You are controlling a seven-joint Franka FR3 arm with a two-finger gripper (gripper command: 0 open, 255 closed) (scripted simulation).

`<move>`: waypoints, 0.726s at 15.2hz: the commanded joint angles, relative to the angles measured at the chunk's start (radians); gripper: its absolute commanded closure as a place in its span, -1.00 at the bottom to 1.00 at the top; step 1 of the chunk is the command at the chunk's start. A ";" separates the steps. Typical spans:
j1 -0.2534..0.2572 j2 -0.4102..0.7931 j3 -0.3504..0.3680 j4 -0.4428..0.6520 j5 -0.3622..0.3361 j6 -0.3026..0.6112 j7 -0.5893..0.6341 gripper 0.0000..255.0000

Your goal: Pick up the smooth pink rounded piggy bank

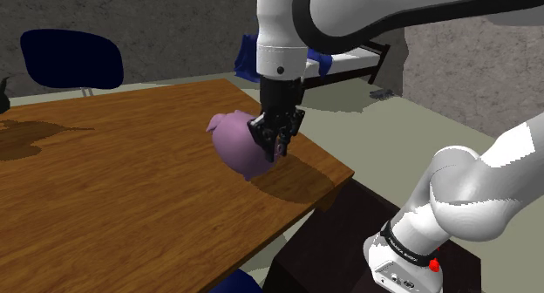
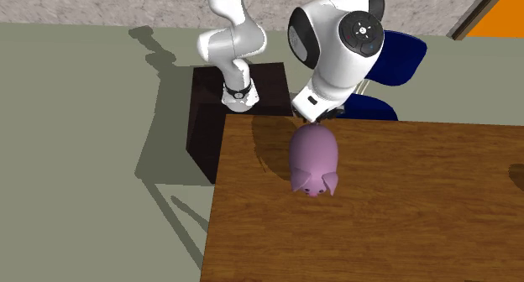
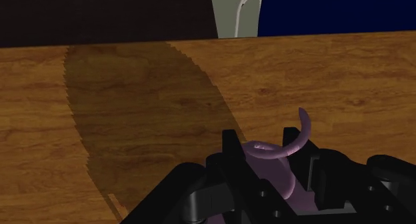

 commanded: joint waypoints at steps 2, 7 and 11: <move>-0.001 -0.010 -0.005 0.034 -0.001 -0.043 0.003 1.00; -0.003 -0.016 -0.012 0.095 -0.005 -0.110 0.009 1.00; -0.004 -0.018 -0.015 0.123 -0.007 -0.139 0.012 1.00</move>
